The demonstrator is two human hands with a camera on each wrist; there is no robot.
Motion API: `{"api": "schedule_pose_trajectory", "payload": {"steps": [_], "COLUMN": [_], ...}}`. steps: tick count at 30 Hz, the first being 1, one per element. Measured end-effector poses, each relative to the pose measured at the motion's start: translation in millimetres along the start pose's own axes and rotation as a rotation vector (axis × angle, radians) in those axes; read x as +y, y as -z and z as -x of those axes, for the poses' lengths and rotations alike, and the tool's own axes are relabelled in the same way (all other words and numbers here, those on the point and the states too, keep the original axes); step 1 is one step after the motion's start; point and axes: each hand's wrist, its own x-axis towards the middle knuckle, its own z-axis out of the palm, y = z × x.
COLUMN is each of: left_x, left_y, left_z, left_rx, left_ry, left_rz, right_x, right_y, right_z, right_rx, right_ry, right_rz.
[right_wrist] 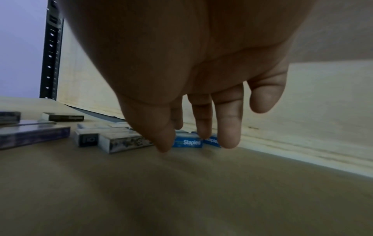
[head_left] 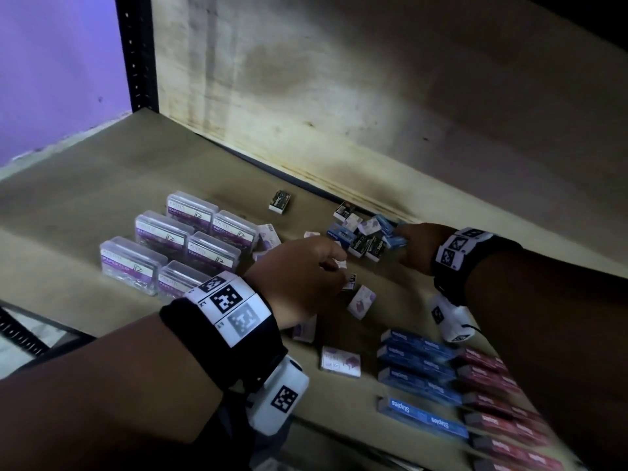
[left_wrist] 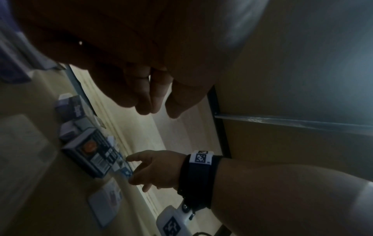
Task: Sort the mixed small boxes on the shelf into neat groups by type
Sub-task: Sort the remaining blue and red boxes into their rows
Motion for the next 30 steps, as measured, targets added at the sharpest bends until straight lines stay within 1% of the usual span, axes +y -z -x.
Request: {"api": "schedule_pose_trajectory", "payload": {"steps": [5, 8, 10, 12, 14, 18, 22, 26, 28, 30], "left_x": [-1, 0, -1, -2, -2, -2, 1, 4, 6, 9], "left_y": [-3, -2, -1, 1, 3, 5, 6, 6, 6, 7], "left_z": [0, -1, -1, -1, -2, -1, 1, 5, 7, 9], "left_rx": [0.018, 0.006, -0.002, -0.007, -0.01, -0.018, 0.015, 0.025, 0.035, 0.026], "left_ry": [0.012, 0.014, 0.014, 0.009, 0.006, 0.009, 0.004, 0.019, 0.028, 0.03], "left_rz": [0.008, 0.007, 0.015, 0.015, 0.007, 0.004, 0.011, 0.032, 0.06, 0.088], "right_x": [-5, -7, -6, -4, -3, -3, -6, -11, -12, -14], "right_y": [-9, -10, -6, 1, 4, 2, 3, 8, 15, 23], "right_z": [1, 0, -2, 0, 1, 4, 11, 25, 33, 43], "right_rx": [0.061, 0.078, 0.047, -0.016, -0.058, -0.082, -0.085, -0.153, -0.15, -0.096], "right_ry": [0.007, 0.03, 0.055, 0.066, 0.07, 0.079, 0.096, 0.106, 0.079, 0.062], "right_rz": [0.059, 0.088, 0.056, 0.023, 0.027, 0.11, 0.133, 0.144, 0.083, -0.009]}}
